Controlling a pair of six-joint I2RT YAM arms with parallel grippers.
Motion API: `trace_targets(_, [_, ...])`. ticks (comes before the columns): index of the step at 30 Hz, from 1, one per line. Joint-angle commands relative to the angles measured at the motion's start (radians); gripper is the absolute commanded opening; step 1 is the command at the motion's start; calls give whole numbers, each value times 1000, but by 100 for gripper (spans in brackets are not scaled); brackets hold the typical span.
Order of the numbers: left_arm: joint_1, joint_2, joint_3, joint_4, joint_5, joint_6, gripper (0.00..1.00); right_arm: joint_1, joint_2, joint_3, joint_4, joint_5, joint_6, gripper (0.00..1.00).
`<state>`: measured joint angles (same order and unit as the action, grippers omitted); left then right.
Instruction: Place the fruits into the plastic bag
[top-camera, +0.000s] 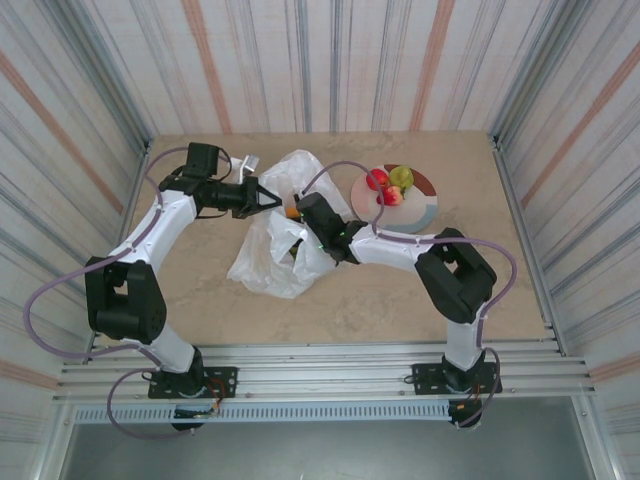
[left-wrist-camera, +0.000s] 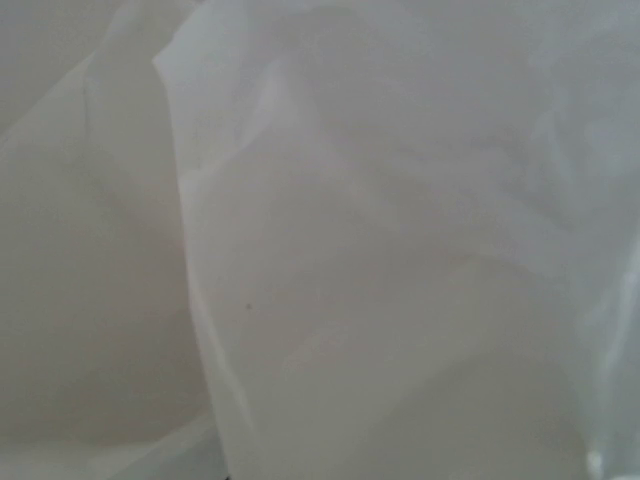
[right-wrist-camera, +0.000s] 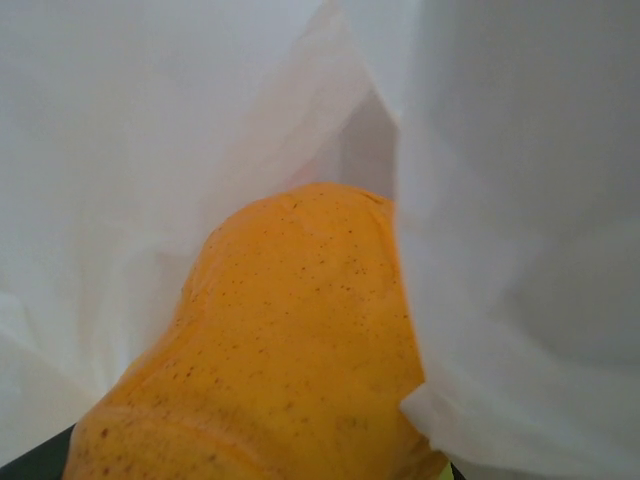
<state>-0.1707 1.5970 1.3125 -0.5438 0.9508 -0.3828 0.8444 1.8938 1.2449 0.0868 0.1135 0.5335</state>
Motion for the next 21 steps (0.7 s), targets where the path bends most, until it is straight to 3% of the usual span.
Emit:
trace_targets(1, [-4, -8, -15, 8, 27, -4, 0, 1, 31, 39, 10, 53, 33, 68])
trace_targets(11, [-4, -13, -15, 8, 25, -1, 0, -18, 7, 22, 23, -22, 9, 82])
trace_targets(21, [-3, -12, -15, 7, 25, -1, 0, -26, -56, -24, 62, -64, -30, 88])
